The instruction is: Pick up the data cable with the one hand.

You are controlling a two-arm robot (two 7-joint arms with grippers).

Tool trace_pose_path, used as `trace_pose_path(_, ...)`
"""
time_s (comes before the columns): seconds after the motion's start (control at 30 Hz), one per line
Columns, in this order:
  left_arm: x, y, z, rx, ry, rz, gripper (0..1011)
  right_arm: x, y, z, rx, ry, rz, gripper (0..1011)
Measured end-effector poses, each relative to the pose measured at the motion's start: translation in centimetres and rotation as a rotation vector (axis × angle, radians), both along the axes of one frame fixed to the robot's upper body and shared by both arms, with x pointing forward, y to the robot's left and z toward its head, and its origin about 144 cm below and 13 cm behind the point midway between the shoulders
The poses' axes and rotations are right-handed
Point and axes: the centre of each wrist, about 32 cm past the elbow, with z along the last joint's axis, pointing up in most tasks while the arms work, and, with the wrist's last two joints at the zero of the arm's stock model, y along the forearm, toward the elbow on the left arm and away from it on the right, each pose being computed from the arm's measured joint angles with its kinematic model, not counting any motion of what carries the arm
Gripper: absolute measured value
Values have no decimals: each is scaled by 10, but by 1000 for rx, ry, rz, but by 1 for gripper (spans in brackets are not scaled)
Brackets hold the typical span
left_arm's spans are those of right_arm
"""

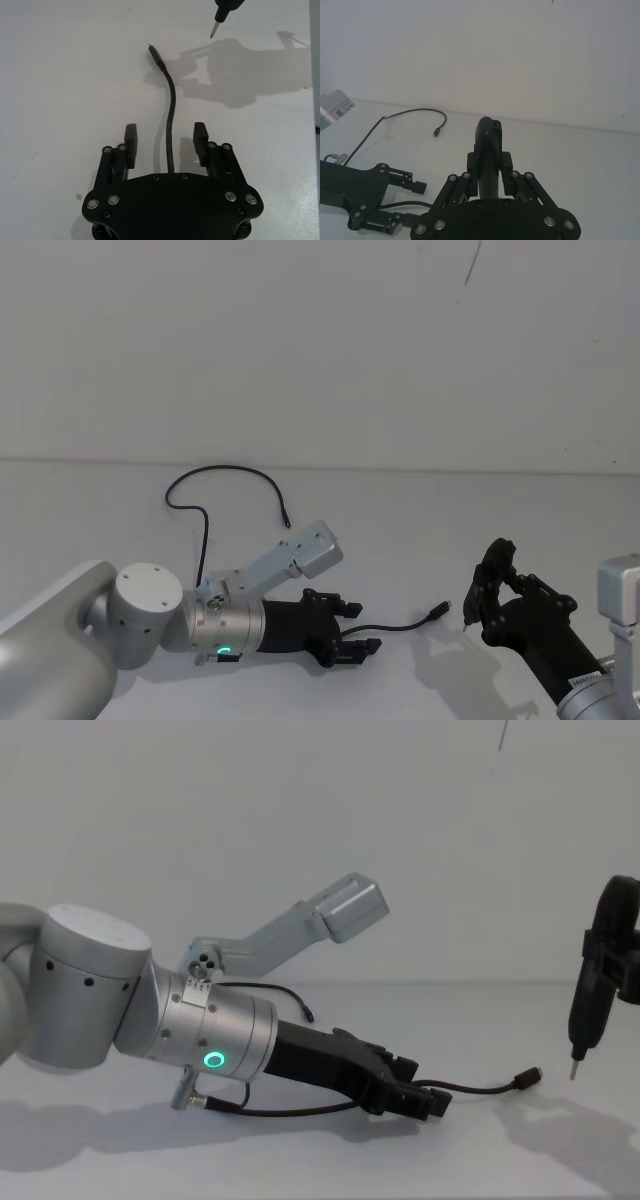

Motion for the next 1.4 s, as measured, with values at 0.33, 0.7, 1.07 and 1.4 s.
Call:
trace_pose_path(0.33,0,1,-1,3,2,3,347,0,0,0,0,0,0,269)
trace_pose_path(0.7,0,1,1,-13,-15,6,50,0,0,0,0,0,0,269)
trace_pose_path(1.07,-4,-1,15,-80,-80,-1,50,0,0,0,0,0,0,269)
trace_pose_path(1.4,-11,6,30,-111,-125,-29,50,0,0,0,0,0,0,269)
